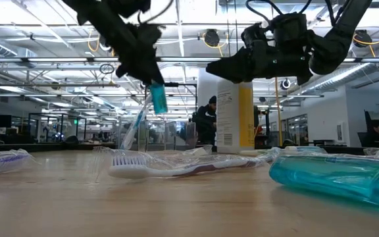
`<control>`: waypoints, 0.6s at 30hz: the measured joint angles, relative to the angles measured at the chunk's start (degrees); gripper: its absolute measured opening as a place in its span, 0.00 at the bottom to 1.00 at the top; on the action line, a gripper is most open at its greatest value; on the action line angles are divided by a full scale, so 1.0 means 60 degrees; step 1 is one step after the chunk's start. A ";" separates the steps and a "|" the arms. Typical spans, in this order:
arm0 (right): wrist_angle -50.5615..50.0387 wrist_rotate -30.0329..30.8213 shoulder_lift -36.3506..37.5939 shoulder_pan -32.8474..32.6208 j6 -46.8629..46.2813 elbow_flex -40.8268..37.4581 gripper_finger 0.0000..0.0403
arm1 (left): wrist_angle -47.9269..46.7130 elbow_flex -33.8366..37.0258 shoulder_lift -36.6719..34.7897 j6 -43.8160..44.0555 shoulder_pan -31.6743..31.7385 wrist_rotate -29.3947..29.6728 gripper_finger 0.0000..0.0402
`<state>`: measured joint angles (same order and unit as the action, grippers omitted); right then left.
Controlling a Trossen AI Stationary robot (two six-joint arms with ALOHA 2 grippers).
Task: Pick & Place toothbrushing station
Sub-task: Put the blue mouthwash into the transparent organizer
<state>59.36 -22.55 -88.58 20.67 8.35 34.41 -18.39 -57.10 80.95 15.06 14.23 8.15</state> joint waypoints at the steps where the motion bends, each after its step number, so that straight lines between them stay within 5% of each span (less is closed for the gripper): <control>1: 0.0002 0.0000 0.0000 0.0000 0.0039 0.0000 0.39 | 0.0059 0.0000 0.0136 0.0008 0.0078 0.0040 0.28; 18: 0.0063 -0.0004 0.0000 0.0000 0.1048 0.0000 0.38 | -0.0633 -0.0002 0.0510 0.0114 0.0787 0.0051 0.28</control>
<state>59.74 -22.57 -88.58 20.67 14.63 34.41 -22.18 -57.11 84.01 15.75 18.95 8.46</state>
